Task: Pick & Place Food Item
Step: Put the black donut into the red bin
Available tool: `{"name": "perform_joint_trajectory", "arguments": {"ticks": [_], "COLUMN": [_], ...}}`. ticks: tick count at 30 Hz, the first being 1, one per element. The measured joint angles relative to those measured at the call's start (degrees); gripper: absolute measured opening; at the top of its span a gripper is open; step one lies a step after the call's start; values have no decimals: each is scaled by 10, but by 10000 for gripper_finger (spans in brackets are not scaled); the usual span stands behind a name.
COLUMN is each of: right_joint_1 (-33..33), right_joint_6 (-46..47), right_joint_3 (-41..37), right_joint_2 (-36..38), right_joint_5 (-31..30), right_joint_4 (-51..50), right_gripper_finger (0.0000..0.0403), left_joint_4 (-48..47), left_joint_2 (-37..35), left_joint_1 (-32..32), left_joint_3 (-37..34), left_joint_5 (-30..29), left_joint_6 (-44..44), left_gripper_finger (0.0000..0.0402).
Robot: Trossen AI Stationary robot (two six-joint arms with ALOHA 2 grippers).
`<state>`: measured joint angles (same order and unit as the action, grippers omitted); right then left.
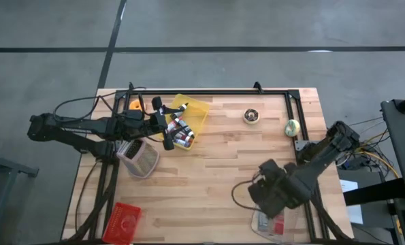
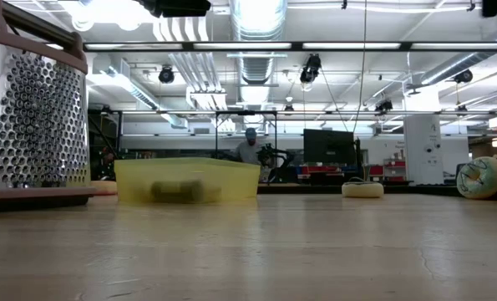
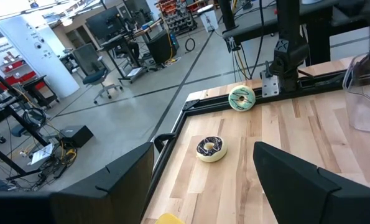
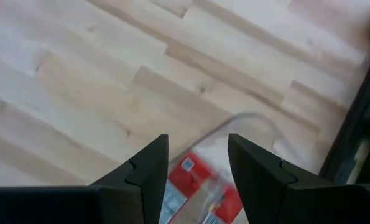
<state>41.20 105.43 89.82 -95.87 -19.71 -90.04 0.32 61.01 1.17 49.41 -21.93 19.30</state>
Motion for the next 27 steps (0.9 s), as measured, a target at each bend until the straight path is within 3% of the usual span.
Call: {"name": "perform_joint_trajectory", "arguments": {"ticks": [6,10,27], "right_joint_1": [-69,-111,-242], "right_joint_6": [-102,-121,-457], "right_joint_3": [0,0,-11], "right_joint_2": [5,6,6], "right_joint_5": [0,0,-30], "right_joint_4": [0,0,86], "right_gripper_finger": [160,160,160], "left_joint_4": [0,0,0], "left_joint_2": [0,0,0], "left_joint_1": [0,0,0], "left_joint_3": [0,0,0], "left_joint_5": [0,0,0], "left_joint_6": [0,0,0], "left_gripper_finger": [280,280,280]}}
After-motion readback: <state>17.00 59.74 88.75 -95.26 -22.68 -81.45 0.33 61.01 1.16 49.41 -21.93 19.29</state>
